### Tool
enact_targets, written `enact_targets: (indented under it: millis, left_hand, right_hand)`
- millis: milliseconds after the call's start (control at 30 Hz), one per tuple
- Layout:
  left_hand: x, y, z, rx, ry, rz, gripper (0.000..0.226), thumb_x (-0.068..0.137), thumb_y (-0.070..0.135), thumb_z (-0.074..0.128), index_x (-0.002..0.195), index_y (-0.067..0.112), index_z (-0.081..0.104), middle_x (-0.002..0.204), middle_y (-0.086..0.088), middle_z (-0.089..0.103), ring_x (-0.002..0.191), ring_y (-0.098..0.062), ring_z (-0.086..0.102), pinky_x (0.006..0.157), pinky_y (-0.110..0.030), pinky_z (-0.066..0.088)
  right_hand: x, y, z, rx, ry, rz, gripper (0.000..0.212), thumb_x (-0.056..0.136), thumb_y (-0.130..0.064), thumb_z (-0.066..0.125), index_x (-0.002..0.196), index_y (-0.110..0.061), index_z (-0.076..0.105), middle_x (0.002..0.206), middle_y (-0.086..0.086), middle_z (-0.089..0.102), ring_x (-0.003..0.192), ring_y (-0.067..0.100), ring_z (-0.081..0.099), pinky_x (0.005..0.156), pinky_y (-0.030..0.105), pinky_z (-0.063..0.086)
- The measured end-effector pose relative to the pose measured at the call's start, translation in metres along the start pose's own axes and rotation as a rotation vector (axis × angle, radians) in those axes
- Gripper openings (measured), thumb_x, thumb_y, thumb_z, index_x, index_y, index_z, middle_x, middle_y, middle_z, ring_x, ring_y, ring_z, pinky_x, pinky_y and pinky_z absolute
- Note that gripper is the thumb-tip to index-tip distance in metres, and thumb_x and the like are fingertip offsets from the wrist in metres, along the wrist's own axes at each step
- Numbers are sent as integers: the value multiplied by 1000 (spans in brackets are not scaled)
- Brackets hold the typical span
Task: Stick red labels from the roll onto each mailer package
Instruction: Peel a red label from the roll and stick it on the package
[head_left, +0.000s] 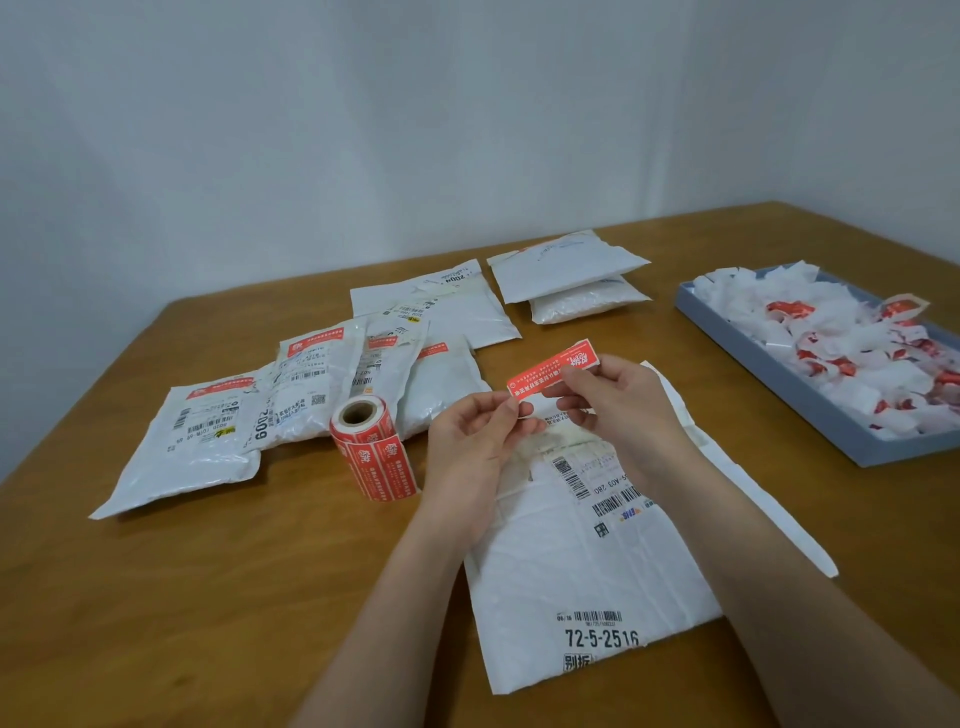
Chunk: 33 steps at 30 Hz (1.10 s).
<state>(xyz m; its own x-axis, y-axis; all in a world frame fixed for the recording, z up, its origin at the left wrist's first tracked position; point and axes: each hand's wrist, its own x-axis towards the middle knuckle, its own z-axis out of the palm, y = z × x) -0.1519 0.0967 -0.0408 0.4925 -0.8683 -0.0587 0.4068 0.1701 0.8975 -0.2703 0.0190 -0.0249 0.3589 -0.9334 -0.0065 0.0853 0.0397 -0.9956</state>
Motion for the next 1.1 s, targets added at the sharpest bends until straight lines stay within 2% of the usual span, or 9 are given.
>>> enact_targets:
  millis: [33, 167, 433, 533, 633, 700, 833, 933, 1100]
  left_hand:
    - [0, 0, -1, 0, 2, -1, 6, 90, -1, 59, 94, -3, 61, 81, -13, 69, 73, -23, 69, 86, -40, 56]
    - [-2, 2, -1, -34, 4, -1, 5, 88, -4, 60, 91, -3, 63, 78, -12, 70, 71, -21, 70, 70, -22, 58]
    - [-5, 4, -1, -78, 18, -25, 7, 86, -7, 60, 88, -3, 65, 77, -13, 70, 72, -20, 70, 65, -18, 56]
    - [-6, 5, -1, -112, 30, -35, 6, 86, -7, 60, 88, -4, 64, 75, -13, 70, 69, -20, 70, 63, -18, 56]
    - [-6, 6, -1, -126, 32, -37, 5, 86, -7, 60, 88, -5, 64, 74, -12, 69, 68, -19, 70, 63, -18, 56]
    - [-6, 5, -1, -129, 28, -30, 4, 86, -6, 60, 88, -5, 63, 73, -12, 69, 67, -19, 70, 62, -18, 56]
    - [-5, 4, -2, -109, 6, -17, 5, 88, -3, 60, 91, -6, 63, 76, -14, 70, 67, -20, 69, 64, -21, 56]
    - [-5, 3, -4, -69, -20, 9, 11, 88, -1, 61, 95, -9, 64, 83, -16, 71, 73, -20, 71, 69, -22, 57]
    - [-5, 0, -6, 33, -57, 58, 7, 87, 3, 62, 89, 0, 69, 85, -14, 72, 80, -20, 70, 75, -24, 56]
  right_hand:
    - [0, 0, 0, -7, -2, 1, 12, 94, -16, 60, 98, -9, 68, 78, -1, 74, 69, 6, 62, 68, 22, 49]
    - [-1, 1, 1, -10, -3, -2, 13, 94, -17, 59, 98, -8, 69, 78, -1, 74, 66, 4, 62, 68, 22, 49]
    - [-2, 3, 2, -10, 21, -1, 8, 93, -17, 61, 98, -14, 66, 81, -2, 74, 68, 4, 63, 68, 21, 49]
    - [0, 6, 2, -236, 188, -159, 19, 89, -22, 66, 107, -21, 58, 94, -11, 66, 78, 0, 61, 67, 13, 49]
    - [-3, 7, 1, -521, 300, -485, 16, 87, -21, 69, 98, -25, 58, 97, -11, 56, 89, 5, 54, 72, 9, 43]
    - [-3, 8, 2, -599, 269, -625, 10, 86, -19, 70, 87, -26, 63, 93, -9, 57, 92, 8, 50, 77, 7, 37]
    - [-7, 11, 8, -660, 113, -707, 6, 85, -18, 71, 83, -24, 70, 84, -14, 64, 95, 10, 50, 78, 5, 32]
    - [-9, 12, 10, -670, 31, -704, 7, 85, -21, 72, 90, -24, 75, 84, -17, 67, 97, 5, 46, 80, 3, 31]
    - [-11, 12, 10, -641, -4, -639, 8, 84, -21, 73, 91, -24, 76, 83, -20, 65, 98, 1, 45, 80, 4, 34]
